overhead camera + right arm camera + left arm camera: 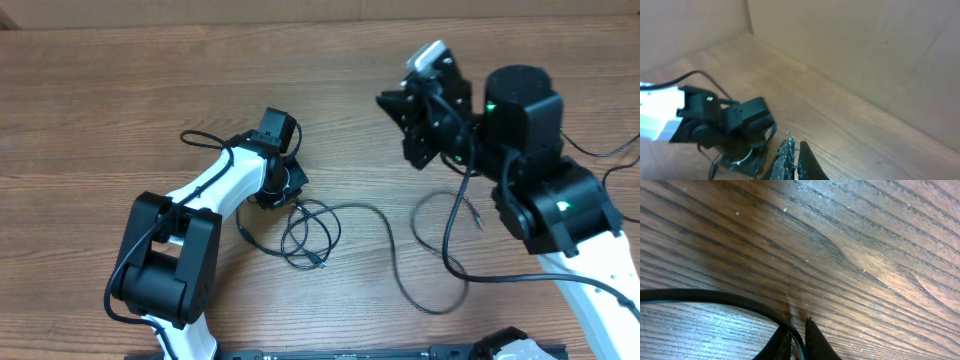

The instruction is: Untangle cables

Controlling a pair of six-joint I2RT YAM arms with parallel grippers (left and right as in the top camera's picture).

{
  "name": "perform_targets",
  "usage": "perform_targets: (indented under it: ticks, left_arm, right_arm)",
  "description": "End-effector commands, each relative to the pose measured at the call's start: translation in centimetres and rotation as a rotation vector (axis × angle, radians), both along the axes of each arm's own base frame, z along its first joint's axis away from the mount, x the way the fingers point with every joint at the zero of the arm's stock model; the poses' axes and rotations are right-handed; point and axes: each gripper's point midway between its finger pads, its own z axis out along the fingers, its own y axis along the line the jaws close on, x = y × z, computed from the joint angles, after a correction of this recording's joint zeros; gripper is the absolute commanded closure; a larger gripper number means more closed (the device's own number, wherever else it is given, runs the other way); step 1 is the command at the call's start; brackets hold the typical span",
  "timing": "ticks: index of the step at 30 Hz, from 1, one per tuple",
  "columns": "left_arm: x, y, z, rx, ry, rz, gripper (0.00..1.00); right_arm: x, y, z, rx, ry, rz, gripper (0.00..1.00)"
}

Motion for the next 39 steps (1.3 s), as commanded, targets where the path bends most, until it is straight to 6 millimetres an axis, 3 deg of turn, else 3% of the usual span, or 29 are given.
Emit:
perform_targets:
  ticks: [1, 5, 8, 10, 16, 23, 31, 39]
  left_arm:
    - [-0.5, 0.4, -0.6, 0.024, 0.014, -0.004, 0.89]
    - [-0.5, 0.4, -0.6, 0.024, 0.013, -0.004, 0.88]
    - [-0.4, 0.4, -0.6, 0.023, 0.009, -0.004, 0.87]
    - [-0.4, 0.4, -0.6, 0.023, 0.01, -0.004, 0.86]
    - [-0.4, 0.4, -0.6, 0.023, 0.01, -0.004, 0.85]
    - [-0.4, 0.4, -0.6, 0.023, 0.01, -0.004, 0.85]
    - [-0.4, 0.4, -0.6, 0.023, 0.01, -0.007, 0.84]
    - [-0.4, 0.4, -0.6, 0.024, 0.009, -0.013, 0.83]
  right_arm:
    - [0.0, -1.4, 0.4, 0.03, 0.044, -0.058, 0.96]
    - [-0.8, -1.5, -4.1, -0.037, 0.225, -0.052, 0.94]
    - [-1.3, -1.7, -8.9, -0.144, 0.377, -0.024, 0.71]
    - [-1.7, -1.8, -12.1, -0.205, 0.497, -0.011, 0.62]
    - [-3.4, -1.6, -20.9, -0.352, 0.84, 0.013, 0.59]
    - [-4.3, -0.5, -28.5, -0.587, 0.968, 0.054, 0.58]
    - [-5.6, 0.7, -32.9, -0.765, 0.986, 0.121, 0.49]
    - [-4.7, 1.9, -34.8, -0.855, 0.894, 0.14, 0.48]
